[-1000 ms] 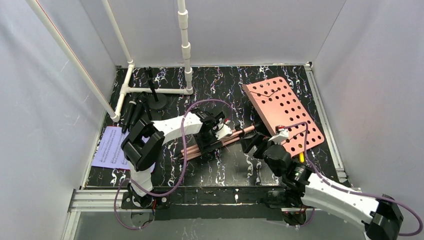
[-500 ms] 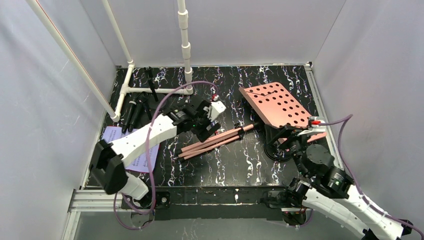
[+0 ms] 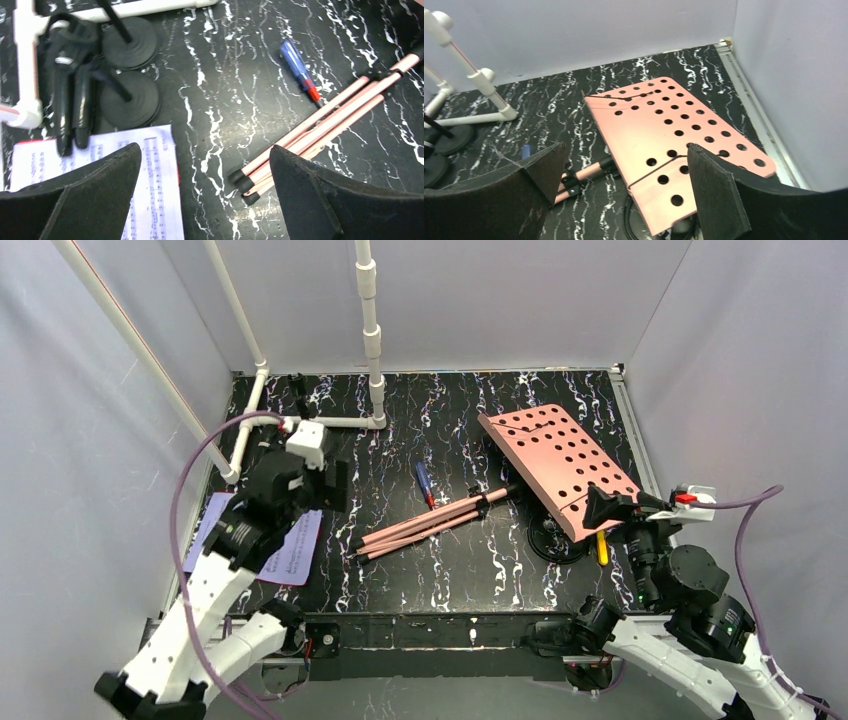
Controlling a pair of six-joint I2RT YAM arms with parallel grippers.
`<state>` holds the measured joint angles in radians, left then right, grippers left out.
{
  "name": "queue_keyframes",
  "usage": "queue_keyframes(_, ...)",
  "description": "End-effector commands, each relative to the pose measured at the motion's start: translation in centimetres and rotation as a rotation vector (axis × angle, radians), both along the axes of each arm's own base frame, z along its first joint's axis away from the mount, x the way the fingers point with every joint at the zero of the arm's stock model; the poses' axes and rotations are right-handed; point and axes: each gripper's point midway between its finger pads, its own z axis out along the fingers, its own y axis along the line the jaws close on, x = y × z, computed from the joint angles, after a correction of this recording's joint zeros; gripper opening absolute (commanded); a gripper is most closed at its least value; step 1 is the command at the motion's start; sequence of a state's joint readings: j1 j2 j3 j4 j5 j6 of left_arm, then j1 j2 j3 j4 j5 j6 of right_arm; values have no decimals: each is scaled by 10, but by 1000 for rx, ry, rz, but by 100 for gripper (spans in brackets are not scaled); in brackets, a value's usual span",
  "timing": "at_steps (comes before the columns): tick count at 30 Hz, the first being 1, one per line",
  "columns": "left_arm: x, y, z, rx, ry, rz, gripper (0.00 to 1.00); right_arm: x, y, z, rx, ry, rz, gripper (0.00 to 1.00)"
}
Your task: Pack up the instrument practice props
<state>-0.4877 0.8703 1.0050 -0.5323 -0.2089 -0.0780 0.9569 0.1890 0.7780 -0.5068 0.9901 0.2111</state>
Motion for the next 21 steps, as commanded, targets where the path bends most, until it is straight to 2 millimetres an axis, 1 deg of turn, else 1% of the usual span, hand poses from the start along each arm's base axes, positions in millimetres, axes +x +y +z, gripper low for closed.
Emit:
queue_keyframes(1, -24, 47, 4, 1, -82, 193, 98, -6, -26, 7, -44, -29, -77, 99)
queue_keyframes(4, -49, 72, 21, -41, -200, 252, 98, -9, -33, 9, -20, -67, -85, 99)
queue_keyframes(6, -71, 88, 39, -101, -322, 273, 98, -13, -38, 10, 1, -96, -88, 99)
queue_keyframes(7, -76, 94, 42, -108, -352, 286, 98, -14, -42, 11, 10, -112, -90, 99)
queue_keyframes(8, -88, 103, 49, -143, -413, 306, 98, -14, -44, 9, 13, -106, -105, 99)
queue_keyframes(10, -102, 115, 56, -178, -487, 329, 98, -13, -42, 9, -3, -113, -103, 99)
queue_keyframes(12, -113, 122, 62, -211, -550, 336, 98, -11, -39, 6, -20, -114, -99, 99)
queue_keyframes(16, -126, 134, 61, -234, -617, 366, 98, -11, -40, 5, -22, -112, -109, 99)
queue_keyframes(21, -131, 132, 49, -271, -673, 339, 98, -9, -40, 0, -20, -102, -120, 99)
